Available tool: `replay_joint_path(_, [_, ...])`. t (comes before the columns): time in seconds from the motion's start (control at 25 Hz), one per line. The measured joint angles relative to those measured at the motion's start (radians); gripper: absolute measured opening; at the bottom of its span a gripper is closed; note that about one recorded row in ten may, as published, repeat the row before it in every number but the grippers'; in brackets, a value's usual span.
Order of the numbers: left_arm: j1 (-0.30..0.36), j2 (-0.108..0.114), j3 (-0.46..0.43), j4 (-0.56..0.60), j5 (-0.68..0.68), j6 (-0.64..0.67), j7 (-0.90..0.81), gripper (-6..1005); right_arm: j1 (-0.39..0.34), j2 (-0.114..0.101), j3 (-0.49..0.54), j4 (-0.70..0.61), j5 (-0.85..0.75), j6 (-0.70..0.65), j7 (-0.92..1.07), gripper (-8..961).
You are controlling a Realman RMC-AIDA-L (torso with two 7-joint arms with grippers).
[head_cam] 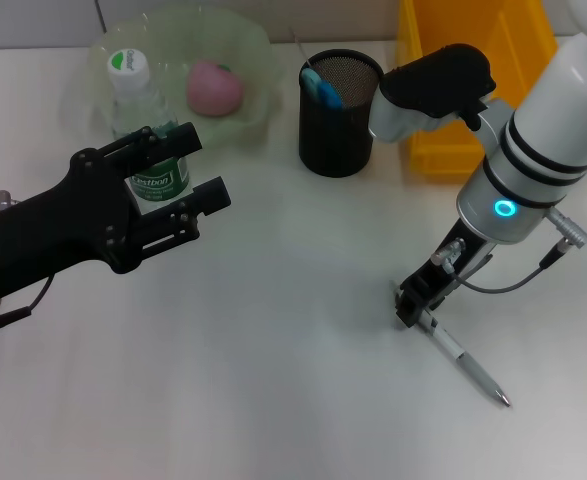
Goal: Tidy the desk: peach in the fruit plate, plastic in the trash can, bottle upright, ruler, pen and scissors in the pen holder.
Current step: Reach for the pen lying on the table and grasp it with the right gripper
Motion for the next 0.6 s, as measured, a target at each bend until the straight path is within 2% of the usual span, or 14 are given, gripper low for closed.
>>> replay_joint_path(0.6, [0.000,0.000,0.000,0.000,0.000,0.000,0.001,700,0.003,0.000,-0.016,0.005,0.000,0.006,0.001,347])
